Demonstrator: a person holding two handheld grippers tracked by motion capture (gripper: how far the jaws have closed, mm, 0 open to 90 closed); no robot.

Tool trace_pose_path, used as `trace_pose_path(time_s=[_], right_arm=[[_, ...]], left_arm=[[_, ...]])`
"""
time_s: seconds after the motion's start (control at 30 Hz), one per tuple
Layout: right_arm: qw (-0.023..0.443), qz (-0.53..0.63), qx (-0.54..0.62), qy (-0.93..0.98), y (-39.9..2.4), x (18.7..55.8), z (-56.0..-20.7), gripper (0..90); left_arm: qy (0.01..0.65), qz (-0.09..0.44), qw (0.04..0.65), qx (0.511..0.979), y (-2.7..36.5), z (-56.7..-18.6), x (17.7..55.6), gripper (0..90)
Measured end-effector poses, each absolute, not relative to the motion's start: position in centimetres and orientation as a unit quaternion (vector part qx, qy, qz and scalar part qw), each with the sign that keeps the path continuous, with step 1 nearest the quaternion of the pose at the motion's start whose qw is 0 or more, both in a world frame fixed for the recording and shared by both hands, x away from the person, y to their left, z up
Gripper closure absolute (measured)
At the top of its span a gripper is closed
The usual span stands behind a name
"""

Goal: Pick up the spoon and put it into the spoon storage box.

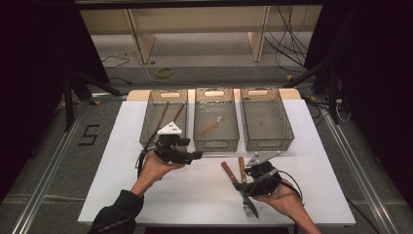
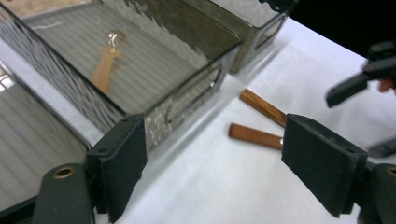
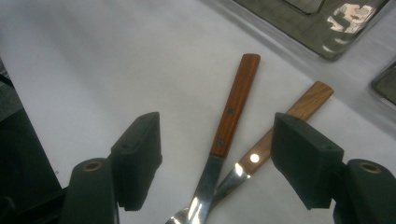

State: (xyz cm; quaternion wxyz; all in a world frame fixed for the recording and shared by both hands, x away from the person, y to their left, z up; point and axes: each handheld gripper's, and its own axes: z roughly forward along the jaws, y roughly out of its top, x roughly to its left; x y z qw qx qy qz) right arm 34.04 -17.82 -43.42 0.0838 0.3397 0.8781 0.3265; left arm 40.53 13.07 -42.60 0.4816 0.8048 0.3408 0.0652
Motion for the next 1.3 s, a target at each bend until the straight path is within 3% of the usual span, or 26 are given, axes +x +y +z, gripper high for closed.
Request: trace_pose_path(time_s=[0.6,1.3], right_arm=[[0.062,0.283,0.345,0.893,-15.9,36.4,-44.4,35.5],[0.045,0.261,0.350,0.899,-15.5,37.7,-45.0,32.2]], left_arm=[[0.345,0.094,0.524,0.773,16.1,-44.0,36.9,20.7],[0.334,0.111,0.505,0.788,17.2,-45.0,36.0,19.3]])
